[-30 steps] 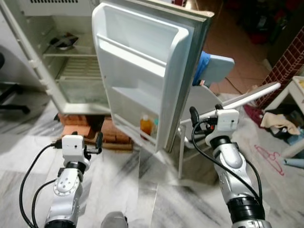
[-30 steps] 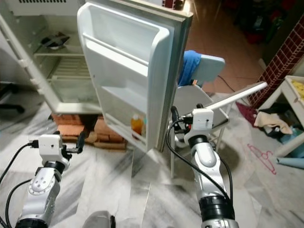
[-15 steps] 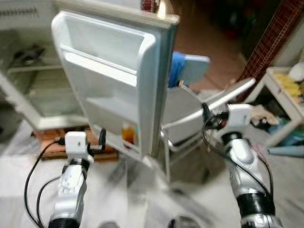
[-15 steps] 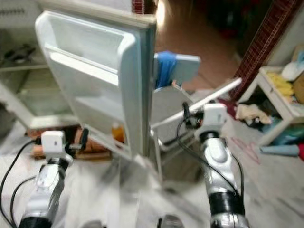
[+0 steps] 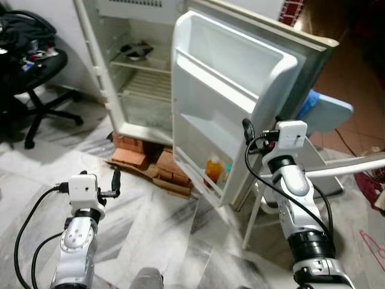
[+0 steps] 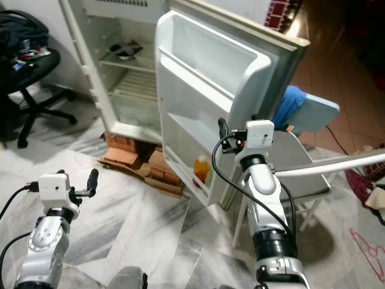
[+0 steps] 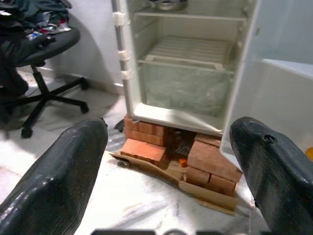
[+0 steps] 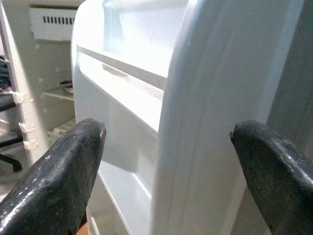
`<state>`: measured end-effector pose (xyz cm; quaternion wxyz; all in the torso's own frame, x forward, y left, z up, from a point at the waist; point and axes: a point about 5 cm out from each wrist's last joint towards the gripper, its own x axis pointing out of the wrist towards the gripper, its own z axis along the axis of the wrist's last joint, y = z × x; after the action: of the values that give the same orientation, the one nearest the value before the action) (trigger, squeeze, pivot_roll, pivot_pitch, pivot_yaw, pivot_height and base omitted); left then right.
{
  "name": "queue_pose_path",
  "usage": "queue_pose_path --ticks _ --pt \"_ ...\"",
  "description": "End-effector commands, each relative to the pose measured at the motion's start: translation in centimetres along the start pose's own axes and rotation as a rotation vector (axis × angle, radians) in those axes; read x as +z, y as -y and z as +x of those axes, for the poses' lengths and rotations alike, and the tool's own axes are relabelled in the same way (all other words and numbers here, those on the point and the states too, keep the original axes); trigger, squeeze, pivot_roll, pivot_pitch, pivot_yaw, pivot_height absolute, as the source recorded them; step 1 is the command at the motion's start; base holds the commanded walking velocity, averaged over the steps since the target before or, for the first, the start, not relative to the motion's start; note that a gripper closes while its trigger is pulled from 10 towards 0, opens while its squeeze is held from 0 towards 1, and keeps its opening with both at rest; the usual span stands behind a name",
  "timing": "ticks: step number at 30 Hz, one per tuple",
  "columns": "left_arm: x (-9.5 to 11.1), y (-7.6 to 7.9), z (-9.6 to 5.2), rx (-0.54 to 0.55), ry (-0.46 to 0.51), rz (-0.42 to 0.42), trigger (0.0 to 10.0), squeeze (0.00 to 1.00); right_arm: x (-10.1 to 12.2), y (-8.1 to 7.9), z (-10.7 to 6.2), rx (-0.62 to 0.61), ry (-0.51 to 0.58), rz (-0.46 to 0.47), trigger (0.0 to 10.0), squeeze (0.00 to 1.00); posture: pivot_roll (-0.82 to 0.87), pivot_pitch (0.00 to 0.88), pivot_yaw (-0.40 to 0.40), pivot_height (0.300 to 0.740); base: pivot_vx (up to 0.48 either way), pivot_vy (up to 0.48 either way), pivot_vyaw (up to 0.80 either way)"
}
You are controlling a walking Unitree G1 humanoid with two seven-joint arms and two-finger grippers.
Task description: Restocking fridge
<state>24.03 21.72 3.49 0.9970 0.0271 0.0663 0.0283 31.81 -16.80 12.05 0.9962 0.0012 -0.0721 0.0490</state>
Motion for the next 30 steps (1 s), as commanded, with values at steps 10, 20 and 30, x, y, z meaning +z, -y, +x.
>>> queue_pose_path --ticks 10,20,30 --pt "0.3 0.2 0.0 -0.007 0.006 0.005 10.0 0.0 0.3 1.5 1.2 -0.12 -0.001 0.018 10.0 0.0 0.1 0.0 -0.031 0.74 0.0 0.0 0.0" --pt "0.5 0.4 0.0 -0.022 0.006 0.009 10.0 0.0 2.7 -2.2 5.6 -0.02 0.044 0.108 10.0 0.0 0.11 0.008 -0.037 0.74 0.0 0.0 0.0" --pt "0.5 0.5 -0.1 -0.024 0.01 0.018 10.0 0.0 4.4 -10.2 4.4 0.503 0.039 0.48 10.0 0.0 0.12 0.004 -0.046 0.74 0.0 0.0 0.0"
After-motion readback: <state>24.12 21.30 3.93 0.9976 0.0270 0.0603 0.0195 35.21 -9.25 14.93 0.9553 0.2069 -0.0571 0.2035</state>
